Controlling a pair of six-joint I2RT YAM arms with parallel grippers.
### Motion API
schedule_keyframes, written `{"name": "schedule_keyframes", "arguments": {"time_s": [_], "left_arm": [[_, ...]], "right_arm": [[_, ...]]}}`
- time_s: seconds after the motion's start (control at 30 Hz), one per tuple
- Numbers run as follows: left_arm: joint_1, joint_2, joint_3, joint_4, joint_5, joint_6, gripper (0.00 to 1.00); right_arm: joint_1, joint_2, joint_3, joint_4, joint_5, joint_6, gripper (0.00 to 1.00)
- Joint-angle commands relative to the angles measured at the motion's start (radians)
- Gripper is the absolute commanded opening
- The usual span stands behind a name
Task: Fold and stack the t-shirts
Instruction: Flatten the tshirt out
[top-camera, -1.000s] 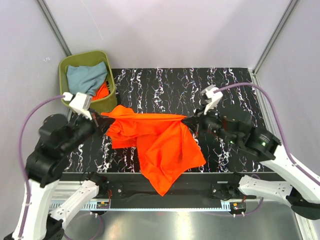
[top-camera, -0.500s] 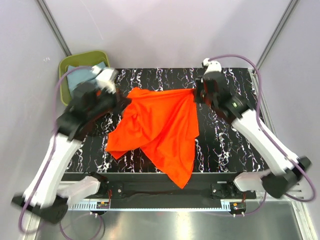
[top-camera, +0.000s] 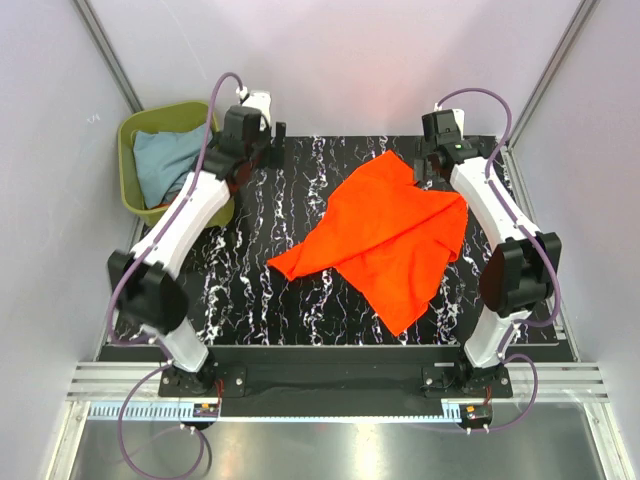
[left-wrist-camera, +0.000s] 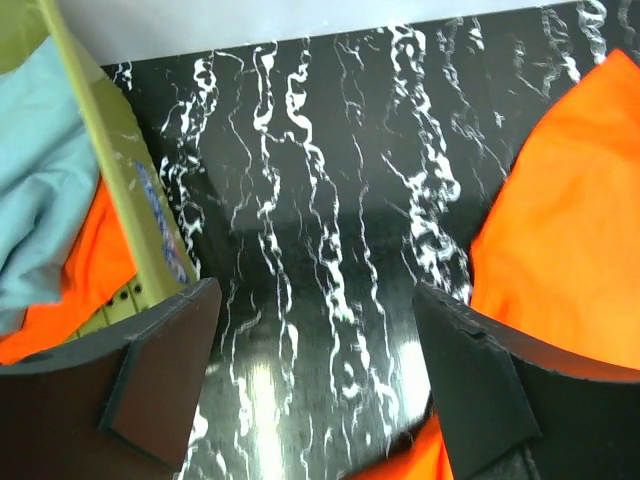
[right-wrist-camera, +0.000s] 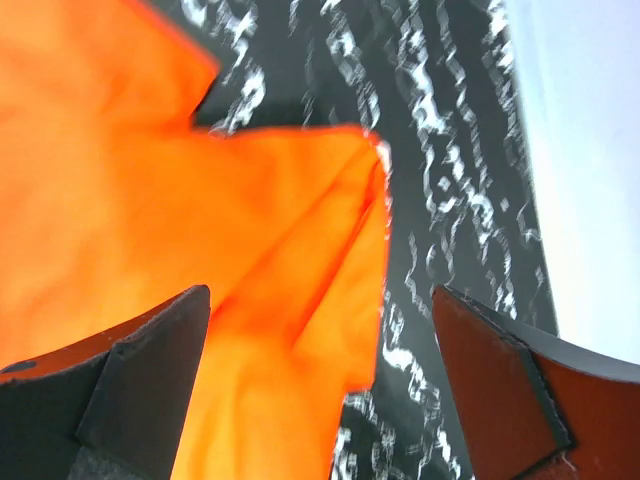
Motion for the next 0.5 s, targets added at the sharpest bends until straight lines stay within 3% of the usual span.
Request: {"name": "schedule_keyframes", "arguments": {"time_s": [0.0,0.1,0.2,0.33,0.47], "left_arm": [[-0.041,-0.253,-0.23,0.03,0.063,0.002,0.84],[-0.09,-0.426,-0.506,0.033,0.212,-0.063,0.8],[-0.175,-0.528,-0.697,0.051,0.266,-0.129,0.8],[-0.294,-0.544,-0.822,0.175,0.252,-0.227,0.8],[-0.311,-0.427,-0.818,0.165,0.137,-0.281,0.79]], "right_arm": [[0.009,-0.11,0.018,-0.155,-0.132,0.062,1.0],[0.01,-0.245,-0.167,-0.151,-0.325,0.139,1.0],[0.01,-0.367,-0.358,-0.148,-0.503,0.229,0.96],[0.019,-0.491,-0.655,-0.095,-0.729,0.34,0.81],[0.036,-0.554,-0.83,-0.019,-0.798,0.435,0.77]]}}
